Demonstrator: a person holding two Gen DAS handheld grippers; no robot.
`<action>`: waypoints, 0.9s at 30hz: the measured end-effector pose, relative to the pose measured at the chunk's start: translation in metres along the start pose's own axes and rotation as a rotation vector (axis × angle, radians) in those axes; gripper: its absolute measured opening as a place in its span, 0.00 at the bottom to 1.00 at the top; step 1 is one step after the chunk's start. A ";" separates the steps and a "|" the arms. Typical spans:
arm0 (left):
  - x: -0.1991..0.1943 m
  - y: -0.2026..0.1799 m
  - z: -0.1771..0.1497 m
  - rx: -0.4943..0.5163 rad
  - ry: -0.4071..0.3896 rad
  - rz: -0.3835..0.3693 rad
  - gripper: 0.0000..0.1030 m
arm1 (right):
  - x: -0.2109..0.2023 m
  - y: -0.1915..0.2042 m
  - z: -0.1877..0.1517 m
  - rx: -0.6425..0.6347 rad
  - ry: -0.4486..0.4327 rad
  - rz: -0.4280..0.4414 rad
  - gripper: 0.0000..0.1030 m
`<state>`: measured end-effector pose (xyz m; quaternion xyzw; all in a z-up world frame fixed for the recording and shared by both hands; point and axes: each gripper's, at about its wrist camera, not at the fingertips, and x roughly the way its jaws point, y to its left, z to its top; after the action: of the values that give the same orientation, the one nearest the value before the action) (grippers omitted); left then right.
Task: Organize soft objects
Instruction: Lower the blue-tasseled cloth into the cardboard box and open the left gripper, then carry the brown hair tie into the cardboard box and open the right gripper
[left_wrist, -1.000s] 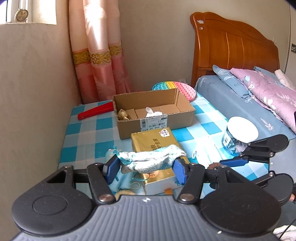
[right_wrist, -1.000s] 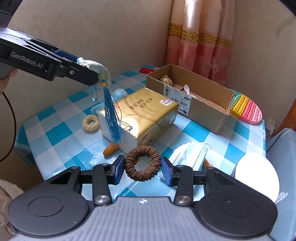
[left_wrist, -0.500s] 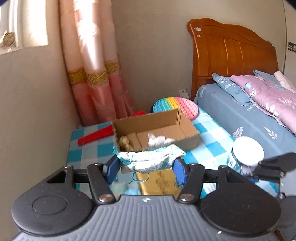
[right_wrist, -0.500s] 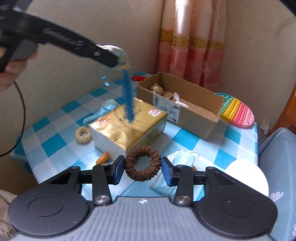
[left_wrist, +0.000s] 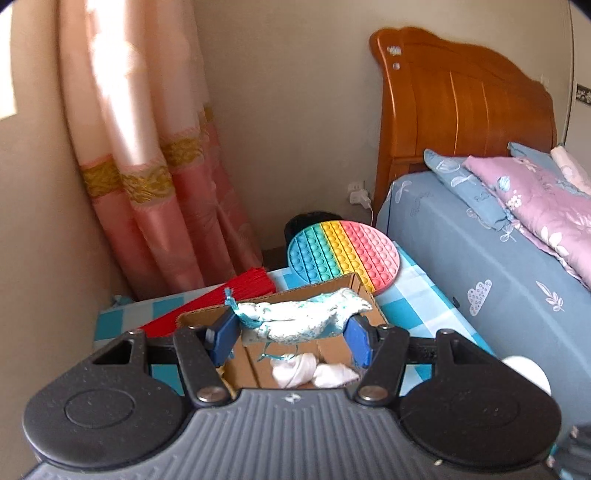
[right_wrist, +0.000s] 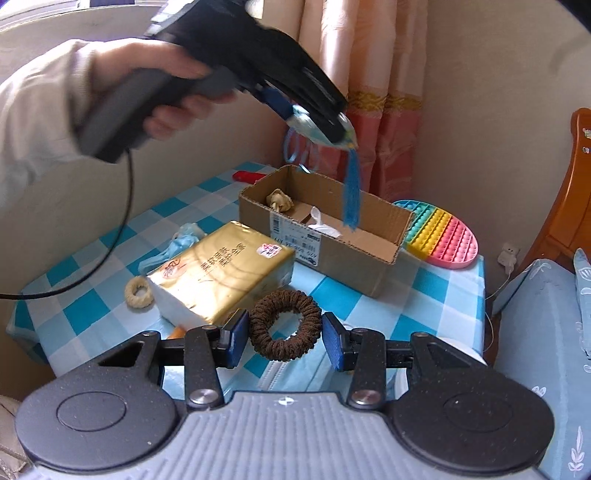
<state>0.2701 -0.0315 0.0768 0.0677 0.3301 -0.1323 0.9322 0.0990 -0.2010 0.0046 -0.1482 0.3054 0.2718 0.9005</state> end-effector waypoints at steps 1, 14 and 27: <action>0.009 -0.001 0.003 -0.009 0.011 0.000 0.58 | 0.000 -0.001 0.000 -0.001 0.000 -0.003 0.47; 0.079 0.001 -0.006 -0.081 0.104 0.047 0.82 | 0.000 -0.006 0.001 0.011 0.003 -0.022 0.47; -0.028 -0.003 -0.053 0.012 0.018 0.094 0.95 | 0.007 -0.013 0.011 0.049 0.006 -0.023 0.47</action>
<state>0.2165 -0.0178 0.0536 0.0898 0.3340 -0.0898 0.9340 0.1160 -0.2039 0.0102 -0.1305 0.3128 0.2535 0.9060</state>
